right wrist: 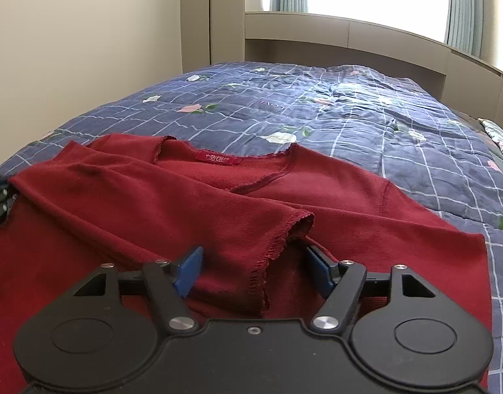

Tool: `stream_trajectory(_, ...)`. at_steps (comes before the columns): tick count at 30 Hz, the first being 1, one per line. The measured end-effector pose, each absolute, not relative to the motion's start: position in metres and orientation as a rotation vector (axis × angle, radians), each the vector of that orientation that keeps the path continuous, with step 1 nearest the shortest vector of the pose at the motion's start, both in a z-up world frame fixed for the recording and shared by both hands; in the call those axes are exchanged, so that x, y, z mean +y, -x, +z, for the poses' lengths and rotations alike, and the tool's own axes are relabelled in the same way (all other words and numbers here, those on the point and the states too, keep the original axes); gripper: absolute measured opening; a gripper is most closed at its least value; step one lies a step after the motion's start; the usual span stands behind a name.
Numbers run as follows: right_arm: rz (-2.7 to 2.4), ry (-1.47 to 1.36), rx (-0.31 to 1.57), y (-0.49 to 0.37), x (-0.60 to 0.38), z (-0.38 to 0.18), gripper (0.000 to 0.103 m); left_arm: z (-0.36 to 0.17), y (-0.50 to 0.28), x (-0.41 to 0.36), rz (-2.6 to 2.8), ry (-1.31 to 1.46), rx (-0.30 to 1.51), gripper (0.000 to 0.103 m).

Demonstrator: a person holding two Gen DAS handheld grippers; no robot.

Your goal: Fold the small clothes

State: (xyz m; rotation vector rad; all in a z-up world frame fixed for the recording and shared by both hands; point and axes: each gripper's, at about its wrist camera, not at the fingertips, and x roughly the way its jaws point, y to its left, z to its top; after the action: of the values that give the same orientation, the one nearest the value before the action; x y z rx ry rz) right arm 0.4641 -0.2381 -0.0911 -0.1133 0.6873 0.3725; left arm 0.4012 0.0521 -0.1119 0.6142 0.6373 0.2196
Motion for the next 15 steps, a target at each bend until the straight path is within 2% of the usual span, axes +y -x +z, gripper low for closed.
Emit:
stream_trajectory(6, 0.371, 0.118, 0.685, -0.464, -0.238, -0.092, 0.072, -0.106, -0.402, 0.055, 0.175, -0.611, 0.675, 0.012)
stream_trajectory(9, 0.368, 0.120, 0.682, -0.464, -0.237, -0.091, 0.074, -0.106, -0.398, 0.065, 0.152, -0.591, 0.691, 0.016)
stream_trajectory(10, 0.365, 0.124, 0.679, -0.462, -0.237, -0.091, 0.076, -0.104, -0.396, 0.067, 0.149, -0.572, 0.696, 0.020)
stream_trajectory(11, 0.364, 0.127, 0.676, -0.461, -0.237, -0.090, 0.079, -0.101, -0.390, 0.071, 0.147, -0.547, 0.701, 0.025)
stream_trajectory(13, 0.363, 0.129, 0.659, -0.456, -0.239, -0.085, 0.085, -0.091, -0.378, 0.080, 0.160, -0.493, 0.692, 0.064)
stream_trajectory(15, 0.354, 0.125, 0.629, -0.449, -0.244, -0.080, 0.093, -0.080, -0.369, 0.091, 0.178, -0.404, 0.683, 0.083)
